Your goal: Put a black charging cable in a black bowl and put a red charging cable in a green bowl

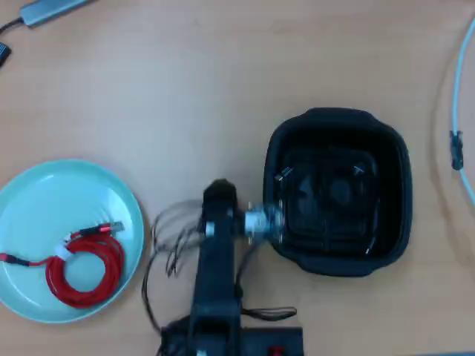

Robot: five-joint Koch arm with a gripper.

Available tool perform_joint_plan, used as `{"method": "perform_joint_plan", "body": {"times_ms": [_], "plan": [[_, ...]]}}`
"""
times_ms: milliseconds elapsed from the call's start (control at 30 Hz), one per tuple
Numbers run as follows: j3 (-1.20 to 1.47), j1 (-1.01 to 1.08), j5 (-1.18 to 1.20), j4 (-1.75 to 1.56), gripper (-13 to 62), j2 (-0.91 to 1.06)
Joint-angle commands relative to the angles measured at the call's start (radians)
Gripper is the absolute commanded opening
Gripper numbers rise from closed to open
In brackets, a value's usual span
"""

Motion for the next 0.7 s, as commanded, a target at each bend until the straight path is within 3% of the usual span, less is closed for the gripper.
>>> {"method": "perform_joint_plan", "body": {"times_ms": [0,267,533,667], "plan": [[0.081,0.035,0.020,-0.212,33.7,0.242],[0.357,0.095,0.060,-0.325,34.4,0.305],[0.678,0.089,0.077,-0.781,33.9,0.304],[0.726,0.077,0.078,-0.805,33.5,0.304]]}}
